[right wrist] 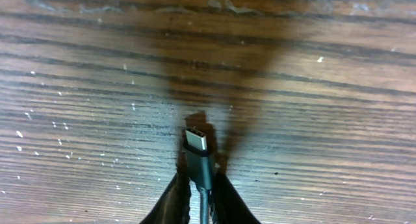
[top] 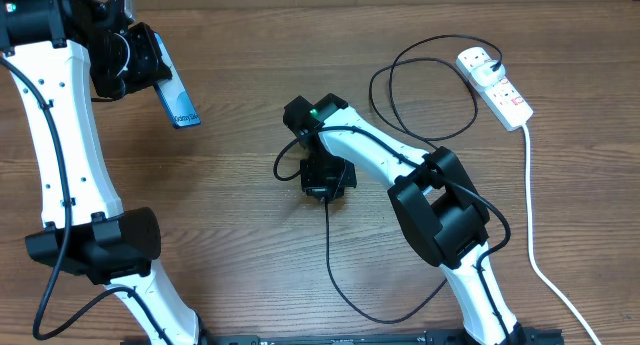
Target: Plug charger to phone and switch on socket
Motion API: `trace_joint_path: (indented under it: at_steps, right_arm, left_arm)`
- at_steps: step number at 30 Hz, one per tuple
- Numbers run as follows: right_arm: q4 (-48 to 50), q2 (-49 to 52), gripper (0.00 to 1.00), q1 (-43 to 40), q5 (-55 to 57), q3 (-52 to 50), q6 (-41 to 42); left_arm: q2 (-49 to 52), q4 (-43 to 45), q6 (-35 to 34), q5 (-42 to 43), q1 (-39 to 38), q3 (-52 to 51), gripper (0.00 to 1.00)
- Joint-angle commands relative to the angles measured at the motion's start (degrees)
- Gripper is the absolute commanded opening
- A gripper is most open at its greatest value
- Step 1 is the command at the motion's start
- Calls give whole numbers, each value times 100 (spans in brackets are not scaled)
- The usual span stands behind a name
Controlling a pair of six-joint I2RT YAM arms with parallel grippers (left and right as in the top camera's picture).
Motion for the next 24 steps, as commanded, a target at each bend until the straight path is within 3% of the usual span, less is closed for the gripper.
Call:
trace_joint_path:
  at_steps: [1,9,14,24]
  right_arm:
    - [26,-33,7,24,48,-111,-9]
    - [-90,-72,4,11,-186,-44,-13]
    - [-153,-494,4,2,-372,59,-192]
    - [-258,-2546,4,-157,-1432,59,-1137]
  left_arm:
    - [-2,0,136,26,-7,24,4]
    - [-2,2,225,282,-9,24,4]
    - [-2,81,916,1611,-7,24,4]
    - [-2,98,1668,3801,-7,24,4]
